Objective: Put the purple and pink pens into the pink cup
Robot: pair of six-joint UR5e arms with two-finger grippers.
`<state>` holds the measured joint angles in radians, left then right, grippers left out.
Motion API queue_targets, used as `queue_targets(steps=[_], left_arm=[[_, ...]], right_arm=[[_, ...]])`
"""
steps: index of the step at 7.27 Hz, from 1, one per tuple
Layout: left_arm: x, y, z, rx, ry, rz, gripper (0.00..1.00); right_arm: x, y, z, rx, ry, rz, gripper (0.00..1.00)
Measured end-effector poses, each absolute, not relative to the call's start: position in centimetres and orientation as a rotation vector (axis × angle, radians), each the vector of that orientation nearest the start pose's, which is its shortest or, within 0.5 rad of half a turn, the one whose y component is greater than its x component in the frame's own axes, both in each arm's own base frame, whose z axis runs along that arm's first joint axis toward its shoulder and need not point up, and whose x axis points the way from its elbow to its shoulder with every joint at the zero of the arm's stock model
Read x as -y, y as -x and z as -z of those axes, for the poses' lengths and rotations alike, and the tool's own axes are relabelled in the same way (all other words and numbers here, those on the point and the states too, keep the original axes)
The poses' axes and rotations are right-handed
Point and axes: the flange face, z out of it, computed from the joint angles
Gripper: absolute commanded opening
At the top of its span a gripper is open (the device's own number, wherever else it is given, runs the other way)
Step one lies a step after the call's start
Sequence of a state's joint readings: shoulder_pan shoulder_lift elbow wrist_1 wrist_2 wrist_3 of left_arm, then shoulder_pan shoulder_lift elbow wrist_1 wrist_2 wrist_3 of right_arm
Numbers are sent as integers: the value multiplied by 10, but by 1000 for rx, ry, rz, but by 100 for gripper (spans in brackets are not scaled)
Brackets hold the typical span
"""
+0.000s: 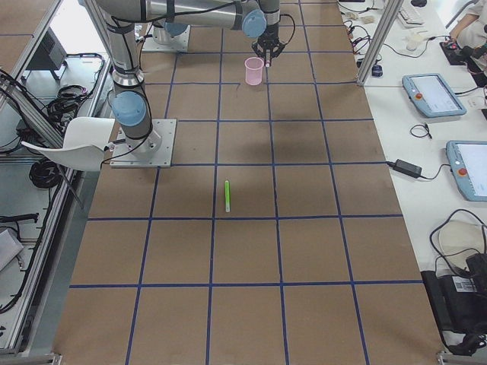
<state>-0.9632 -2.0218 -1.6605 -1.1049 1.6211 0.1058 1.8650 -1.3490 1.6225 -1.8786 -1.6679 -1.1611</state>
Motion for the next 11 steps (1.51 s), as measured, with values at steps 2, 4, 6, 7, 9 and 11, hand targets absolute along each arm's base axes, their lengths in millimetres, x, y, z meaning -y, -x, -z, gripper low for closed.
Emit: queue_targets(steps=[2, 4, 6, 7, 9, 11], left_arm=[[587, -244, -273, -3012, 750, -122, 0], [591, -228, -293, -3013, 709, -91, 0], [592, -212, -304, -3018, 675, -66, 0], [592, -209, -307, -3019, 668, -58, 0], [593, -202, -311, -3023, 657, -48, 0], [593, -199, -315, -3024, 654, -38, 0]], right_arm=[[494, -345, -353, -2453, 2201, -92, 0], [485, -373, -340, -2421, 2252, -127, 0], [480, -391, -319, -2381, 2283, -178, 0], [479, -396, -310, -2368, 2290, -197, 29], [481, -400, -297, -2357, 2290, -211, 100], [485, -399, -303, -2368, 2281, -174, 100]])
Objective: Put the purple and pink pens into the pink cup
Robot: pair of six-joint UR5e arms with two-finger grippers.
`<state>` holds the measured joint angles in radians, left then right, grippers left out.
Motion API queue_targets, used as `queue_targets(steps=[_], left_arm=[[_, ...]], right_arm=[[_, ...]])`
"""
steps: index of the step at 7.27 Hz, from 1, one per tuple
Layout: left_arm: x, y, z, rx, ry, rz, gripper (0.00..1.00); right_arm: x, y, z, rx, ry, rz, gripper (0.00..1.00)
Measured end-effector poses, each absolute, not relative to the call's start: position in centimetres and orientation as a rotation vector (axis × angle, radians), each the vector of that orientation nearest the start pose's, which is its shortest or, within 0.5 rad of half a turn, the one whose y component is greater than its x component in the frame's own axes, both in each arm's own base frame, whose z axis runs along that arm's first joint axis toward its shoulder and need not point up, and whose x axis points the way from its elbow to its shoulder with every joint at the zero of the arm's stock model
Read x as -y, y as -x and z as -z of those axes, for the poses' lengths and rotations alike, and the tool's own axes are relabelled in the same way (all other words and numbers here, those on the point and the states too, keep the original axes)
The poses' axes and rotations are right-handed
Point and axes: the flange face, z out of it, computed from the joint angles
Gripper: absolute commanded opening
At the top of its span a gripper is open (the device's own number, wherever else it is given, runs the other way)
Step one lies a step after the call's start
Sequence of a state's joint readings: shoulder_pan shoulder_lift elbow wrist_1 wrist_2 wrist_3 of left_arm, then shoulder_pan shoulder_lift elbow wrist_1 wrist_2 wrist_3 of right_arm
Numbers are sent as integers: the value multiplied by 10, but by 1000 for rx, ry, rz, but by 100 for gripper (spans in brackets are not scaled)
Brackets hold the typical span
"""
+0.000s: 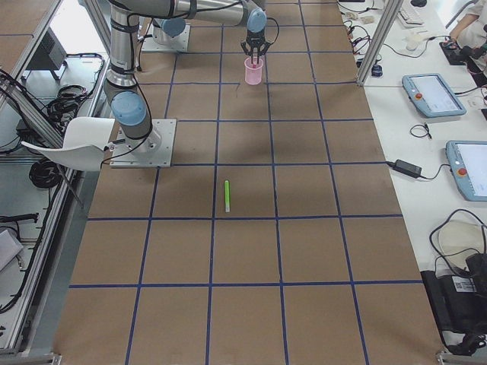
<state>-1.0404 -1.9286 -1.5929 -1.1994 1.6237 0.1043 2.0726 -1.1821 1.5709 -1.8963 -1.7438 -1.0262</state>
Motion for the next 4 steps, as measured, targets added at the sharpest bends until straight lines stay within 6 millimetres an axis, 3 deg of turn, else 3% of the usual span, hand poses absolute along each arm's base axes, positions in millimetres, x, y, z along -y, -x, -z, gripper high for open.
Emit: queue_targets(steps=[1, 2, 4], left_arm=[[595, -190, -321, -3026, 636, -18, 0], [602, -163, -336, -3027, 578, 27, 0], [614, -89, -371, -3023, 417, 164, 0]], right_arm=[[490, -387, -319, -2398, 2257, -134, 100], [499, -363, -346, -2455, 2202, -70, 100], [514, -282, -413, -2614, 2008, 80, 100]])
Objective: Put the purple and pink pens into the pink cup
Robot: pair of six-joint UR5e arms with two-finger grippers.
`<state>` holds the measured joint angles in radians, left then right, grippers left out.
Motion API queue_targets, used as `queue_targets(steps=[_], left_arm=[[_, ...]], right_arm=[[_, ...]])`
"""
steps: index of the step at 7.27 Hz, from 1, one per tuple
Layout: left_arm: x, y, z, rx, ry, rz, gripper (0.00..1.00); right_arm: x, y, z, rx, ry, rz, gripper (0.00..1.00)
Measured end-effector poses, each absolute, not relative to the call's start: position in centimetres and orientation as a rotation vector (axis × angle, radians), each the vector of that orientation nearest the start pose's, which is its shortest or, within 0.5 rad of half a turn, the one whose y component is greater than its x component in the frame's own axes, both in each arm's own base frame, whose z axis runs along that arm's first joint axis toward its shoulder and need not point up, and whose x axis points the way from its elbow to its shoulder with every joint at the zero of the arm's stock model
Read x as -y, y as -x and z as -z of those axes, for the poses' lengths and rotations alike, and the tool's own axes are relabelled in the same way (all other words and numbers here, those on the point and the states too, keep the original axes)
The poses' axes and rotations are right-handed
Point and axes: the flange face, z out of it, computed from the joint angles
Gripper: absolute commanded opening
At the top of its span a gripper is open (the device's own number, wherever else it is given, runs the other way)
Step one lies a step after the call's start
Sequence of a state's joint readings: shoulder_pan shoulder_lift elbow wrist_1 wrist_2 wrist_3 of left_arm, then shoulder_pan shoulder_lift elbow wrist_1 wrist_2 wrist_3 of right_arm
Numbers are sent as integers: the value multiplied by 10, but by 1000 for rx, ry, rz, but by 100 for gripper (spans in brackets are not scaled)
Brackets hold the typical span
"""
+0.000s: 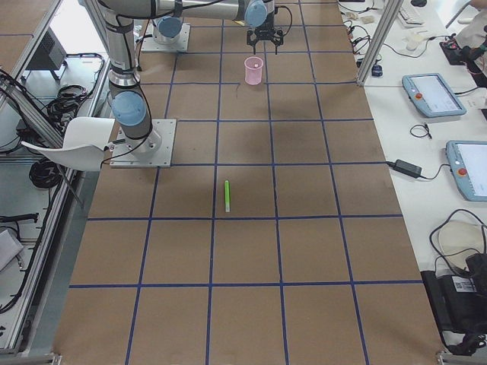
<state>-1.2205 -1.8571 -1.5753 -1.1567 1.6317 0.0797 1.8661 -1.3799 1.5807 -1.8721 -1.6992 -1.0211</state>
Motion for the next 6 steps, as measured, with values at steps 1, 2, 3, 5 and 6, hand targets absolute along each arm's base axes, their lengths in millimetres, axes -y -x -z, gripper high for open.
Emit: queue_targets(steps=[1, 2, 3, 5, 6], left_arm=[[615, -56, -386, -3021, 376, 227, 0], [612, -20, -398, -3023, 354, 272, 0], [609, 17, -405, -3029, 355, 305, 0], [601, 93, -408, -3043, 412, 353, 0], [595, 131, -403, -3045, 441, 367, 0]], right_arm=[[517, -238, -441, -2694, 1896, 120, 100], [517, -195, -464, -2791, 1756, 157, 100], [516, -163, -480, -2892, 1592, 187, 100], [512, -140, -492, -3053, 1218, 228, 100], [508, -141, -494, -3097, 998, 258, 100]])
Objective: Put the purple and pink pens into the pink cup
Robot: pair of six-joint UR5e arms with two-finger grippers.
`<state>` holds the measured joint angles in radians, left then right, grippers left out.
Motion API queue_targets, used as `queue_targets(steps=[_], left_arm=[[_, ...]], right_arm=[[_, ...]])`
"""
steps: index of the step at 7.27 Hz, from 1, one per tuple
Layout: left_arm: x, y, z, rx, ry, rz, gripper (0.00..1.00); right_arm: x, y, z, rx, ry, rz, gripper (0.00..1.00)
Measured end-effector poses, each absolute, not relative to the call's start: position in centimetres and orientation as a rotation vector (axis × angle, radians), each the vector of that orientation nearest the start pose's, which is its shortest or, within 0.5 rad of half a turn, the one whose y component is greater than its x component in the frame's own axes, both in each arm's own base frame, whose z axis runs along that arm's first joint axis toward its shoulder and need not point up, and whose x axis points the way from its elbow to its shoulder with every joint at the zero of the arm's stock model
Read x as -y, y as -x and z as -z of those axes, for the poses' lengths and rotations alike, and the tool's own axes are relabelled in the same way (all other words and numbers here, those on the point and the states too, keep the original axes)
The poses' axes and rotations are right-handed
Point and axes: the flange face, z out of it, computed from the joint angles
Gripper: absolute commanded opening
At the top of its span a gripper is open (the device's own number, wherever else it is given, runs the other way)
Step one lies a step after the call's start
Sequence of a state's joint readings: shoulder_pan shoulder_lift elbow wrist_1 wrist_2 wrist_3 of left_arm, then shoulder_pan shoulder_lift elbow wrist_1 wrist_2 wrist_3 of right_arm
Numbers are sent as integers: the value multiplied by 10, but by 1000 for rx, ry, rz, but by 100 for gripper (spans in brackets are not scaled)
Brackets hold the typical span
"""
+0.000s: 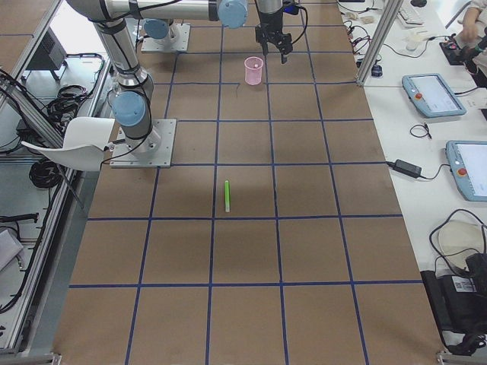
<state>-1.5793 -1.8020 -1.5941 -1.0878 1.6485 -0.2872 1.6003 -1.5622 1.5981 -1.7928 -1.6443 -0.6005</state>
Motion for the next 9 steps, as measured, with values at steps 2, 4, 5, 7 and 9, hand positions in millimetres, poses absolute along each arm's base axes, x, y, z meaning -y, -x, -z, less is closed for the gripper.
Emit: queue_targets(steps=[2, 4, 5, 7, 9], left_arm=[[577, 205, -395, -3050, 483, 425, 0], [547, 265, -375, -2998, 514, 527, 0], [534, 286, -365, -2992, 536, 606, 0], [509, 316, -345, -3009, 555, 658, 0], [495, 332, -335, -3020, 555, 643, 0]], right_arm=[[502, -147, -496, -3119, 577, 294, 100], [497, -147, -501, -3131, 238, 306, 100], [496, -148, -502, -3128, 94, 296, 100], [495, -148, -501, -3118, -51, 283, 100], [495, -148, -501, -3115, -69, 277, 100]])
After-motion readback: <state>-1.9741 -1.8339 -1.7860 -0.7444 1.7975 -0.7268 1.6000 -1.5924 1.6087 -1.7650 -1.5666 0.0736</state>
